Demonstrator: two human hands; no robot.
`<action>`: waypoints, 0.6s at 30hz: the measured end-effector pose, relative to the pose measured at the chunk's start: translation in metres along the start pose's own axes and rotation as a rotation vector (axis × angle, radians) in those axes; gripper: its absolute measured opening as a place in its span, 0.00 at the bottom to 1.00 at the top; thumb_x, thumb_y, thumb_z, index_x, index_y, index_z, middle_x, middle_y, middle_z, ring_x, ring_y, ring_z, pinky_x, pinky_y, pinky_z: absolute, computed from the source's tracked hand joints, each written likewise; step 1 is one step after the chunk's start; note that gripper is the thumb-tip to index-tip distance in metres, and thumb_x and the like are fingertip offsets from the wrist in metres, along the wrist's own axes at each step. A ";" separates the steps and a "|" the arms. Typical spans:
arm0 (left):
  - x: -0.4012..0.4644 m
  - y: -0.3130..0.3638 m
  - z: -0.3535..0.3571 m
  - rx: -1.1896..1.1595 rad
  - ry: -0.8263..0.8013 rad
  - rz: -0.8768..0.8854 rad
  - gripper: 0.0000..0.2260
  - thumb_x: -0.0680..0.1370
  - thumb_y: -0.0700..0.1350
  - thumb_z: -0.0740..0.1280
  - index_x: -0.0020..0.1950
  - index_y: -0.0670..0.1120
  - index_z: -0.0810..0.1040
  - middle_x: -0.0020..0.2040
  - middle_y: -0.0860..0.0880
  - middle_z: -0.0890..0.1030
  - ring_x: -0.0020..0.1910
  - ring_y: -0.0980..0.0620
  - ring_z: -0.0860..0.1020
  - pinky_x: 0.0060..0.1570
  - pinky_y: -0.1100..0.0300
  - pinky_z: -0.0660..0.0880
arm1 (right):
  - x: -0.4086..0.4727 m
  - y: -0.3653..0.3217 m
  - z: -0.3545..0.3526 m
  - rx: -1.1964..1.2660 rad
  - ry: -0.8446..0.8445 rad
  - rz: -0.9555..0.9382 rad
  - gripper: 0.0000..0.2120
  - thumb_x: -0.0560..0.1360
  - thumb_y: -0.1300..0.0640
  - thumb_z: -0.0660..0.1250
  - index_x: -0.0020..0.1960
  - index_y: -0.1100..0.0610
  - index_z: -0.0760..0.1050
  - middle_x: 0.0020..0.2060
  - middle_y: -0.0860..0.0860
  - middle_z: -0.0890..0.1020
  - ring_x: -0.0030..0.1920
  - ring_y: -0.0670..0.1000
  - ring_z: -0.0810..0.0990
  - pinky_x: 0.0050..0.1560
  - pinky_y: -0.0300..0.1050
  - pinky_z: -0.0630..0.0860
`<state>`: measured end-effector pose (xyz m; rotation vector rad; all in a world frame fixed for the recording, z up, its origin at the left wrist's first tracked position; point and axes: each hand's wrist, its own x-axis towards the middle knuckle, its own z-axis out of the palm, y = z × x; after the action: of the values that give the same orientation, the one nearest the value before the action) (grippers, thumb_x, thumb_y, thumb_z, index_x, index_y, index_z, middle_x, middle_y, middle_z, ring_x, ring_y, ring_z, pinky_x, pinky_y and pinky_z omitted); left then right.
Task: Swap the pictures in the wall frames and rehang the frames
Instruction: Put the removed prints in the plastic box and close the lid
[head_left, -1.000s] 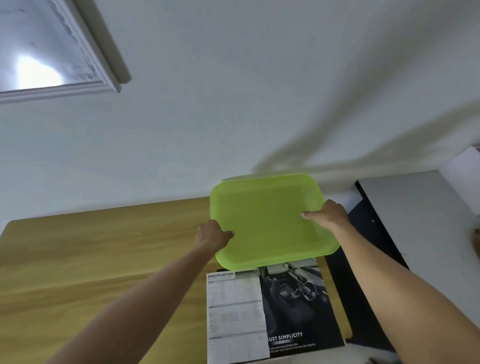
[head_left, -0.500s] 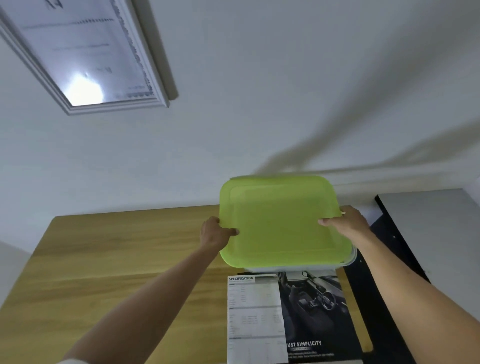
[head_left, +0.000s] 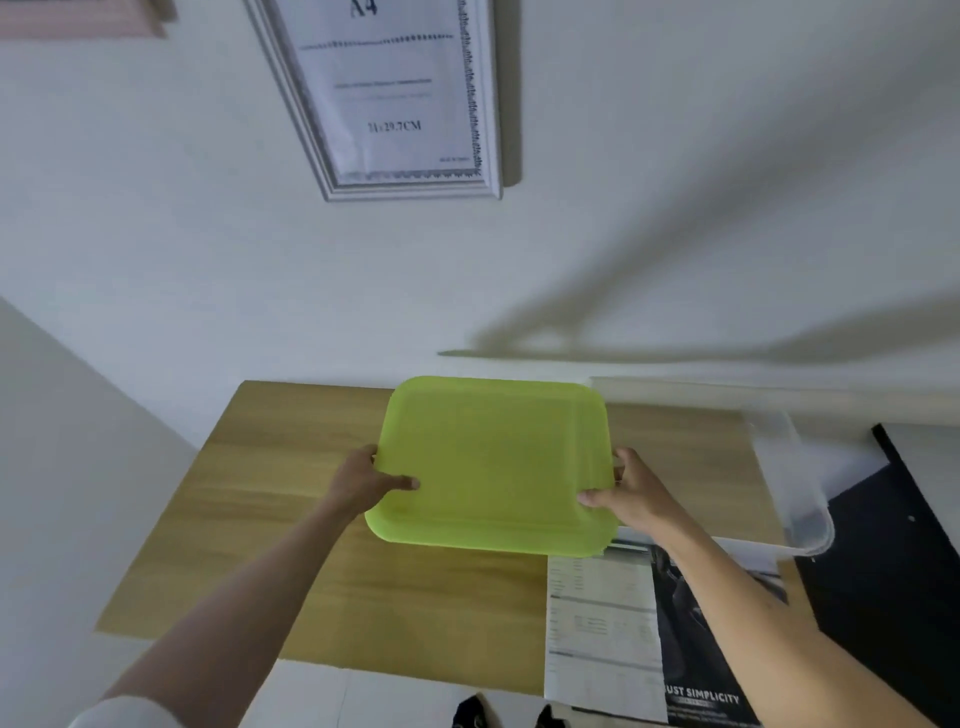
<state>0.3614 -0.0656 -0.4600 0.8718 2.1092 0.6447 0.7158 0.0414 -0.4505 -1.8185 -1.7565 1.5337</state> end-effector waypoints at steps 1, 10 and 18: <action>-0.001 -0.006 -0.010 0.002 0.011 -0.008 0.29 0.60 0.48 0.83 0.58 0.46 0.81 0.49 0.51 0.84 0.48 0.50 0.81 0.43 0.57 0.75 | 0.001 -0.007 0.014 -0.022 -0.008 -0.014 0.38 0.66 0.57 0.81 0.70 0.57 0.65 0.61 0.53 0.81 0.55 0.52 0.81 0.53 0.45 0.76; 0.036 -0.067 -0.050 0.000 0.075 -0.106 0.34 0.56 0.47 0.84 0.60 0.42 0.80 0.52 0.46 0.83 0.49 0.46 0.81 0.43 0.56 0.76 | 0.018 -0.045 0.095 -0.253 -0.031 -0.050 0.41 0.76 0.54 0.73 0.79 0.60 0.53 0.76 0.58 0.63 0.75 0.57 0.64 0.71 0.47 0.64; 0.097 -0.112 -0.034 0.027 0.105 -0.127 0.44 0.46 0.59 0.79 0.59 0.42 0.79 0.56 0.42 0.78 0.54 0.42 0.78 0.54 0.45 0.78 | 0.054 -0.041 0.129 -0.356 0.011 0.026 0.35 0.79 0.56 0.69 0.79 0.61 0.55 0.74 0.58 0.66 0.73 0.59 0.67 0.69 0.49 0.68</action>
<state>0.2455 -0.0699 -0.5592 0.7250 2.2522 0.6083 0.5818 0.0332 -0.5069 -2.0048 -2.1176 1.2787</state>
